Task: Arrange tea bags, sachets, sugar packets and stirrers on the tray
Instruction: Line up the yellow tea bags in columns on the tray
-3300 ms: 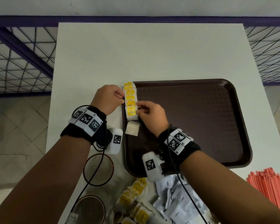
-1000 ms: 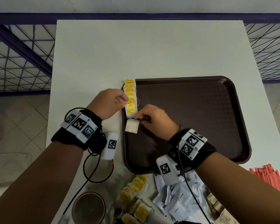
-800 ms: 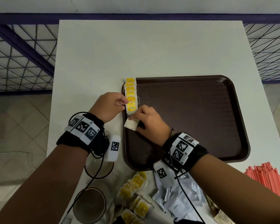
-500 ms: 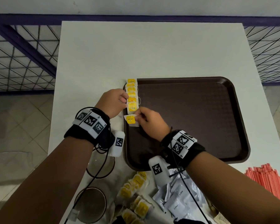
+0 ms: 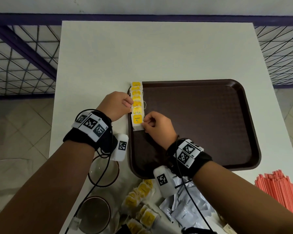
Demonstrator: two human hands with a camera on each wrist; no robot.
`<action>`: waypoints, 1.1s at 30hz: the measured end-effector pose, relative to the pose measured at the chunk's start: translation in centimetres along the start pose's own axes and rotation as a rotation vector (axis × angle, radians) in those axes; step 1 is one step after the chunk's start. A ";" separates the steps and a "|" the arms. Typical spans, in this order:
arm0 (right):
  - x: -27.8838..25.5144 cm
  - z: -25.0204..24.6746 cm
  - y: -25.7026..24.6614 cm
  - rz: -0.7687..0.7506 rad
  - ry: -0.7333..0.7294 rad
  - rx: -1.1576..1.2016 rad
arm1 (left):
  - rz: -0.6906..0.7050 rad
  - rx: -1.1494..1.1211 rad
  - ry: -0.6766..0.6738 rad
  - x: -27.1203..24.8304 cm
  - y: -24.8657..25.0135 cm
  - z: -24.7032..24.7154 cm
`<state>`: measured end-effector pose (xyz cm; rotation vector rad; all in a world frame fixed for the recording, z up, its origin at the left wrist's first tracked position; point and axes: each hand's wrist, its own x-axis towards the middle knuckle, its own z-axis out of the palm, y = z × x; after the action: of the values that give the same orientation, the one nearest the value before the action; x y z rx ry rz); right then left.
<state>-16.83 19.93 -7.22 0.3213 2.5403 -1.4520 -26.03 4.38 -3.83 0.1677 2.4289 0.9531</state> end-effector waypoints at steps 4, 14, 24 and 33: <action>0.8 -0.2 -0.2 0.002 0.078 0.024 | 0.007 0.005 0.009 -0.2 0.0 -0.2; -1.9 -4.4 0.4 -0.145 -0.130 -0.021 | 0.201 -0.169 0.077 -8.3 3.6 0.9; -12.8 -4.3 3.3 -0.195 -0.486 -0.323 | 0.102 -0.057 -0.006 -20.8 0.3 7.7; -15.6 -1.6 3.8 -0.195 -0.392 -0.382 | 0.101 0.396 -0.112 -20.5 -0.6 11.4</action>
<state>-0.93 21.81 -5.27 -0.2525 2.4886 -0.9314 -2.60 4.73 -2.51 0.4739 2.4962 0.4776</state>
